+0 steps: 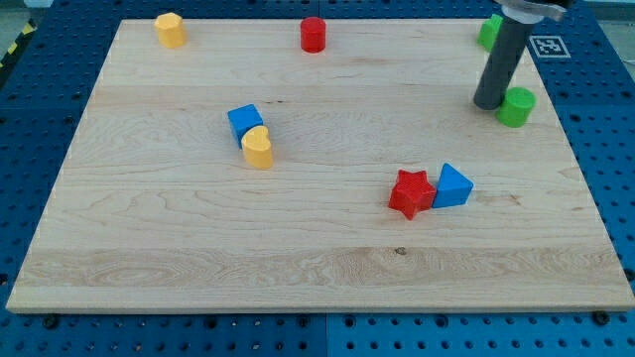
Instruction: Place the blue cube at the bottom left of the board
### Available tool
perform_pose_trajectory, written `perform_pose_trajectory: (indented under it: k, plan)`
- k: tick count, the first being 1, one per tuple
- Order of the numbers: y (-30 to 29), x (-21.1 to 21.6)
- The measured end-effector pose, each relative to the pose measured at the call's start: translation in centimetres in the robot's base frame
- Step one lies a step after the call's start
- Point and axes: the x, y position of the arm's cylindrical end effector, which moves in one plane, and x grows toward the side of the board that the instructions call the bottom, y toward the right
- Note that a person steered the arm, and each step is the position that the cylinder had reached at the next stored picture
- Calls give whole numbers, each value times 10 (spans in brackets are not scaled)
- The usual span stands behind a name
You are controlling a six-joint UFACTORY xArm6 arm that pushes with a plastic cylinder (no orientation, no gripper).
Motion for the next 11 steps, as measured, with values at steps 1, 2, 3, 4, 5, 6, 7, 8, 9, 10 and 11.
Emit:
perform_pose_trajectory:
  k: [1,2,3,4,5,6,7,8,9,10,11]
  plan:
    - [7,6]
    - [-8,8]
    - [-54,20]
    - [-81,51]
    - [-82,52]
    - [-82,52]
    - [-76,79]
    - [-93,68]
    - [-165,39]
    - [-241,17]
    - [-260,15]
